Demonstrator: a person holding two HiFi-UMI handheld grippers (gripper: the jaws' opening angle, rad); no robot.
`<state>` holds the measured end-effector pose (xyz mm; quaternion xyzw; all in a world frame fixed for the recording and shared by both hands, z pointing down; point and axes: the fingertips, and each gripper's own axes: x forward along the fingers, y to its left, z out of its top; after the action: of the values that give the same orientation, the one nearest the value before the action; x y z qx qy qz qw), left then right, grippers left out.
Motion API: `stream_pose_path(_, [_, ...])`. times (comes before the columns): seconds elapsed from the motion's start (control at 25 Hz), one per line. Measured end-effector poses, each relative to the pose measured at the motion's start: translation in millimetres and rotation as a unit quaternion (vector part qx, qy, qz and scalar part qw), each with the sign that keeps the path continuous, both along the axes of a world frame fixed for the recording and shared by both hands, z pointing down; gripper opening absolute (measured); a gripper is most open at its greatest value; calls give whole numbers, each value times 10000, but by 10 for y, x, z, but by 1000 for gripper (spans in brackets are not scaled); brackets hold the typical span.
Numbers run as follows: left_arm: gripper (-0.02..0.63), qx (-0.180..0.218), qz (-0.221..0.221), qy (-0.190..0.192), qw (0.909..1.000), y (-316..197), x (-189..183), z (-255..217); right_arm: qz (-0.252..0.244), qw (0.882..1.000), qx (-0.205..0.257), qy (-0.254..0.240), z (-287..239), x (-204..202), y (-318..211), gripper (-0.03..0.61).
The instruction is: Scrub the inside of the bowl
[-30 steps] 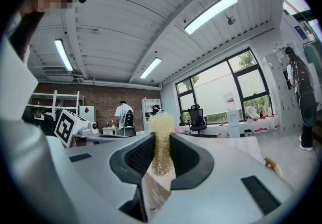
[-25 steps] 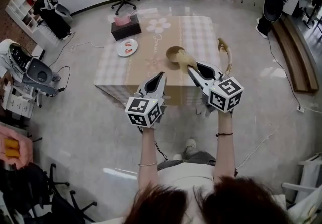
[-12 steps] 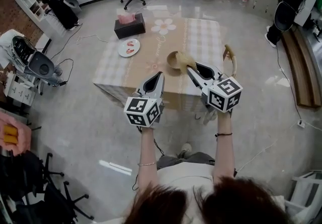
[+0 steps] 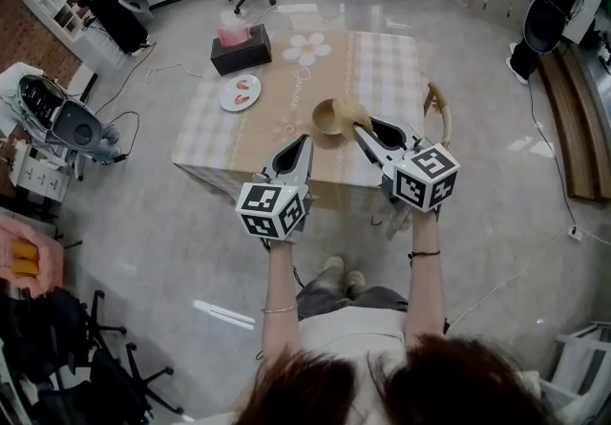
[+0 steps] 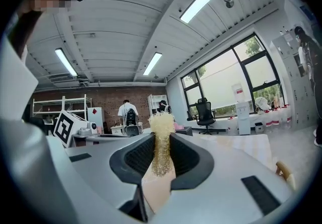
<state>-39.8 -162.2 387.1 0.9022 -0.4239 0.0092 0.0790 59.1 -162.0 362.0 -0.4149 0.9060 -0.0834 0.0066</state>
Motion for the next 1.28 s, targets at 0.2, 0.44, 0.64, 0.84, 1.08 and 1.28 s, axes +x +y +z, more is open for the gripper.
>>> stream_pose_path(0.2, [11, -89, 57, -40, 9999, -226, 9, 84, 55, 10000, -70, -29, 64, 17, -233, 78])
stream_pose_path(0.44, [11, -204, 139, -137, 9996, -592, 33, 136, 117, 9998, -139, -66, 107, 24, -564, 79])
stream_pose_path(0.64, [11, -435, 216, -254, 9985, -825, 56, 284, 143, 9995, -265, -70, 217, 2, -790, 78])
stream_pose_path(0.84, [11, -617, 320, -371, 9969, -1052, 84, 440, 170, 9990, -420, -13, 334, -11, -989, 78])
stream_pose_path(1.08, [11, -777, 523, -253, 9953, -1268, 152, 528, 248, 9982, -545, 51, 418, 3, -1173, 80])
stream_pose_path(1.28, [11, -1080, 685, -196, 9916, -1375, 188, 657, 358, 9970, -689, 54, 528, 9, -1275, 78])
